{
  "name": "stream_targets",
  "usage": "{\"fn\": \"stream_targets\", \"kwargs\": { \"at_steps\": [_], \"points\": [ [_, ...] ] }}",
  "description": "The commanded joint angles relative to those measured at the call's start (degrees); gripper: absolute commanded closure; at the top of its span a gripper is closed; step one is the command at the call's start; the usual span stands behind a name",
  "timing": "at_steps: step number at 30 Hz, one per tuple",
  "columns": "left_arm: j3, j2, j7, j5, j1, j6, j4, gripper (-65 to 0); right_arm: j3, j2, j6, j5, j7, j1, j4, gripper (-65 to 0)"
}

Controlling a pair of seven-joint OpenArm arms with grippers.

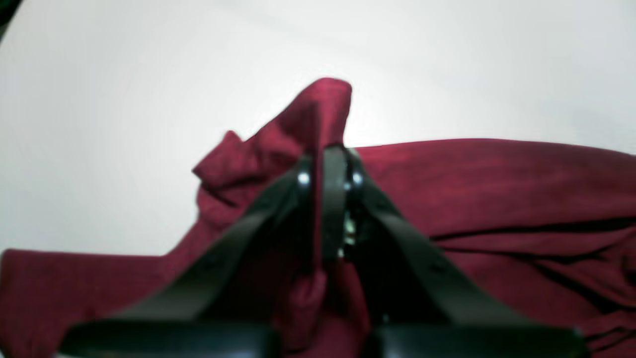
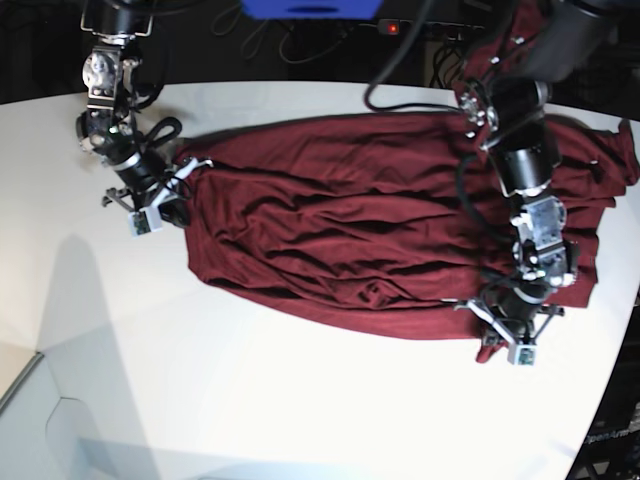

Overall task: Layout the t-shirt on the table in an organized manner, then fold the t-shirt properly
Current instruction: 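Drag the shirt edge with the left gripper to spread the fabric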

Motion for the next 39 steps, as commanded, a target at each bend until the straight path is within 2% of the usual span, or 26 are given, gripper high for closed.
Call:
{"fn": "stream_targets", "kwargs": {
  "at_steps": [1,6,11,16,20,26,39],
  "points": [
    [0.2,-0.5,-1.5,-0.8,-2.4,0.0,1.1,-1.4,0.2,0.5,0.0,1.1,1.5,0.8,1.1,0.0],
    [4.9,-0.1,-1.5,-0.8,-2.2,0.3,1.1,-12.6,0.3,0.5,0.0,1.1,1.5,0.8,1.2,0.0],
    [5.4,0.0,-1.2,-1.4,-2.1,0.3,3.0,-22.8,0.3,0.5,0.0,1.1,1.5,0.8,1.1,0.0],
    [5.5,-1.2,-0.9,-11.3,2.3,0.4,14.0,-27.8,0.3,0.5,0.0,1.1,1.5,0.8,1.1,0.0],
    [5.4,-5.7,-0.9,-12.1,3.2,0.5,13.2,-28.0,0.3,0.5,0.0,1.1,1.5,0.8,1.1,0.0],
    [5.4,-11.4,-1.5,-12.6,3.3,0.5,-0.4,-28.0,0.0,0.3,0.0,1.1,1.5,0.8,1.0,0.0],
    [5.8,-11.8,-1.6,-12.6,0.1,0.5,-10.6,-27.9,0.2,0.2,0.0,1.1,1.5,0.1,1.0,0.0]
  ]
}}
